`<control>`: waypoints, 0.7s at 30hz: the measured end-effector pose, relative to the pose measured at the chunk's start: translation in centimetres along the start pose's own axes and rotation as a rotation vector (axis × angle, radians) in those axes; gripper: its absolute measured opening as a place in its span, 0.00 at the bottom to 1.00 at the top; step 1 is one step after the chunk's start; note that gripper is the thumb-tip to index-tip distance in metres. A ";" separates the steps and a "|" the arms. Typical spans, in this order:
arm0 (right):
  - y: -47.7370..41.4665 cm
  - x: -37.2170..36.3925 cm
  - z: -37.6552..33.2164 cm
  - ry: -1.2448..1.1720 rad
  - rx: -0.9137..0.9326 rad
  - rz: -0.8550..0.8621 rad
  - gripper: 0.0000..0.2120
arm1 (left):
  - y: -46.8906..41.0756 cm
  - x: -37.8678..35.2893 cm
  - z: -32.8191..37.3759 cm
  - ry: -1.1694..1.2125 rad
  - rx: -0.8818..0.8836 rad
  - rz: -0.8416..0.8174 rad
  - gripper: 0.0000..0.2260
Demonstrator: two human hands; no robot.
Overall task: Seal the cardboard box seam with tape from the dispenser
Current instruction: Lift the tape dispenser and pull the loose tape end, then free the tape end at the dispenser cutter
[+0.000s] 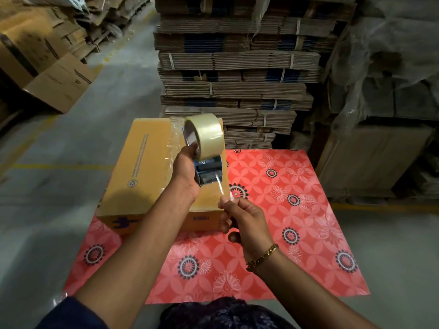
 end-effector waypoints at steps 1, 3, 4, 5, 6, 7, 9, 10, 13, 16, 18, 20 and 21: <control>-0.4 0.1 0.7 -0.003 -0.037 0.008 0.09 | -0.3 0.6 -0.7 -0.030 0.056 0.006 0.16; -1.3 0.5 2.1 -0.019 -0.111 0.021 0.09 | -0.8 1.8 -2.1 -0.102 0.111 0.052 0.12; -1.7 0.7 2.8 -0.031 -0.143 0.030 0.08 | -1.1 2.5 -2.7 -0.149 0.109 0.076 0.08; -2.1 0.9 3.4 -0.041 -0.174 0.044 0.08 | -1.5 3.1 -3.3 -0.198 0.101 0.088 0.07; -2.5 1.1 4.0 -0.051 -0.203 0.066 0.09 | -1.6 3.5 -3.7 -0.240 0.097 0.084 0.09; -2.9 1.2 4.5 -0.060 -0.230 0.090 0.09 | -1.9 3.9 -4.2 -0.285 0.096 0.074 0.10; -3.6 1.3 5.3 -0.071 -0.272 0.131 0.10 | -2.4 4.5 -5.1 -0.366 0.103 0.082 0.11; -3.9 1.2 5.6 -0.075 -0.287 0.144 0.10 | -2.7 4.8 -5.5 -0.393 0.110 0.095 0.11; -4.7 0.6 6.3 -0.081 -0.313 0.165 0.09 | -3.9 5.5 -6.5 -0.469 0.112 0.090 0.11; -5.3 -0.2 6.8 -0.078 -0.326 0.170 0.10 | -5.0 6.0 -6.8 -0.714 0.025 0.023 0.08; -5.5 -0.4 7.0 -0.080 -0.331 0.176 0.11 | -5.6 6.0 -6.6 -0.983 -0.089 -0.057 0.09; -5.7 -0.5 7.2 -0.090 -0.337 0.177 0.11 | -6.3 6.1 -6.3 -1.360 -0.244 -0.155 0.12; -5.7 -0.6 7.3 -0.091 -0.343 0.171 0.10 | -6.7 6.4 -6.3 -1.498 -0.302 -0.191 0.14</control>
Point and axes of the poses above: each hand's wrist, its own y-axis away from the middle knuckle, its own x-axis out of the back of the hand, z = x × y, the point moved 3 cm from there along -y, towards the middle knuckle, and after that the axes turned 15 degrees about -x, right-handed, at the moved point
